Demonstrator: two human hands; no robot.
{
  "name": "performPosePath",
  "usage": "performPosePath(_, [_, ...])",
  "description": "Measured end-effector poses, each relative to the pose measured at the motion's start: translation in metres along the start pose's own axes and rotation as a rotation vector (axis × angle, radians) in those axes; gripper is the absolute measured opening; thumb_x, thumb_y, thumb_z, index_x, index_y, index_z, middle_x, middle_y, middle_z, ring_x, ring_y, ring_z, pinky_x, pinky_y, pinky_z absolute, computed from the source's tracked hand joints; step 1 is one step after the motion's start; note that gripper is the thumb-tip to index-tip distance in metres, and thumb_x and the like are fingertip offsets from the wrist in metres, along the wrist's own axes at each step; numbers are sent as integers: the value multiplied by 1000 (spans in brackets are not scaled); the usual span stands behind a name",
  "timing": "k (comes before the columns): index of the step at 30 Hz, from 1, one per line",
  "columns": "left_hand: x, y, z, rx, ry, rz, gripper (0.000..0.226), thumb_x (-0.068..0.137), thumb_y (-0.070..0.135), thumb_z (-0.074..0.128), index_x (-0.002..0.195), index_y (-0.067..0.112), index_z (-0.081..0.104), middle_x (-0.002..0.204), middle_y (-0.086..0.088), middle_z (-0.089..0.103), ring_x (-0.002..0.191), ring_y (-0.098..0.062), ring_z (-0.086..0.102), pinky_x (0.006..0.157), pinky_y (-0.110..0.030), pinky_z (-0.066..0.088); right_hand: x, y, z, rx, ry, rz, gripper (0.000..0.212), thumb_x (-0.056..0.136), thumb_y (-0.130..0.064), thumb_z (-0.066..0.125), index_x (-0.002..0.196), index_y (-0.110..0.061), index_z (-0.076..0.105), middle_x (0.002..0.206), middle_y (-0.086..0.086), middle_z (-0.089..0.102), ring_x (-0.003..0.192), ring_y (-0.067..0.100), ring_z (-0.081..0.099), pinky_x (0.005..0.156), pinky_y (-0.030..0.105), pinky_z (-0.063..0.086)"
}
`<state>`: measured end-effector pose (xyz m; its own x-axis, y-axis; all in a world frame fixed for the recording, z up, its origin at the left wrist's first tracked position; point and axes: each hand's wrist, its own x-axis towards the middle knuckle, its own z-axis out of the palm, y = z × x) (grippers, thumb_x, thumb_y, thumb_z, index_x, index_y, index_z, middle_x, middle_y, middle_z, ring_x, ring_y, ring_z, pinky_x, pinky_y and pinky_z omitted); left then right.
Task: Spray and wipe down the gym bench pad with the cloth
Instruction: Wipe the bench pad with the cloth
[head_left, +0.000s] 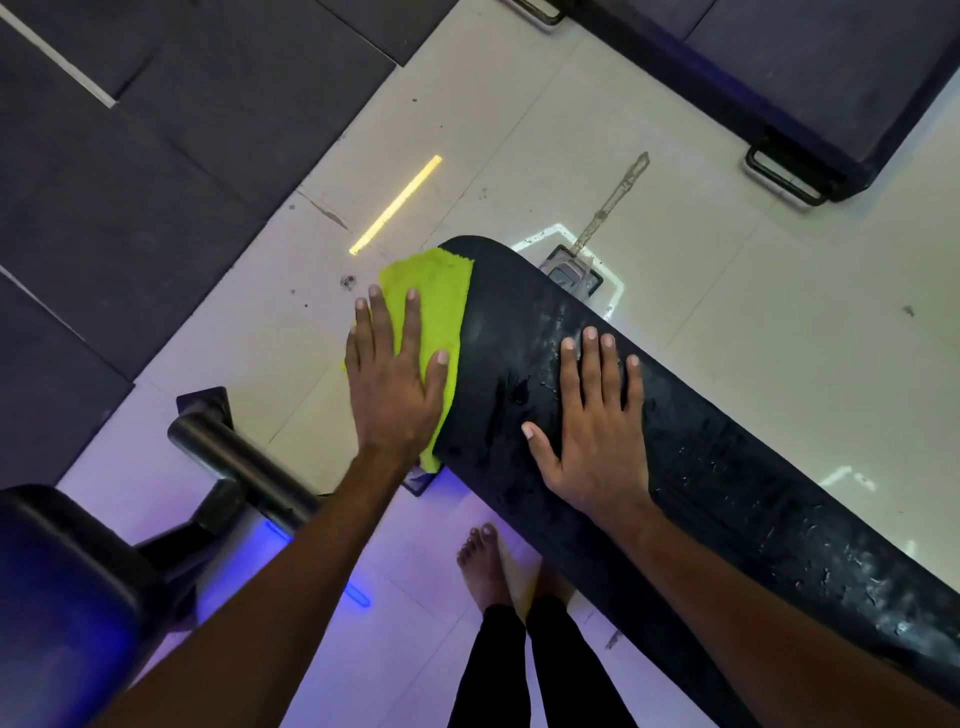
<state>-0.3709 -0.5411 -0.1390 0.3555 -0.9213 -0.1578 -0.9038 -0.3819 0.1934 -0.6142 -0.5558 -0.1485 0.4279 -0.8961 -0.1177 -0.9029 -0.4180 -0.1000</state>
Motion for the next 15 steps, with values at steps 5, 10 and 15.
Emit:
performPosePath(5, [38, 49, 1, 75, -17, 147, 72, 106, 58, 22, 168, 21, 14, 175, -21, 8, 162, -39, 7, 130, -55, 11, -1, 1, 3, -1, 20, -1, 93, 103, -66, 27, 168, -6, 2, 177, 19, 0, 165, 37, -1, 130, 63, 14])
performPosePath(10, [73, 48, -4, 53, -31, 275, 68, 106, 57, 19, 168, 28, 16, 176, -11, 9, 163, -31, 9, 129, -51, 16, 0, 2, -1, 54, 20, -17, 92, 103, -66, 30, 169, -6, 4, 178, 17, 0, 166, 35, -2, 131, 61, 13])
performPosePath(15, [4, 30, 3, 42, 29, 27, 67, 107, 52, 24, 168, 25, 15, 176, -14, 8, 163, -34, 8, 130, -54, 14, -29, 28, -4, 62, -3, 60, 96, 101, -66, 36, 168, -5, 4, 177, 20, 0, 166, 35, -3, 132, 60, 13])
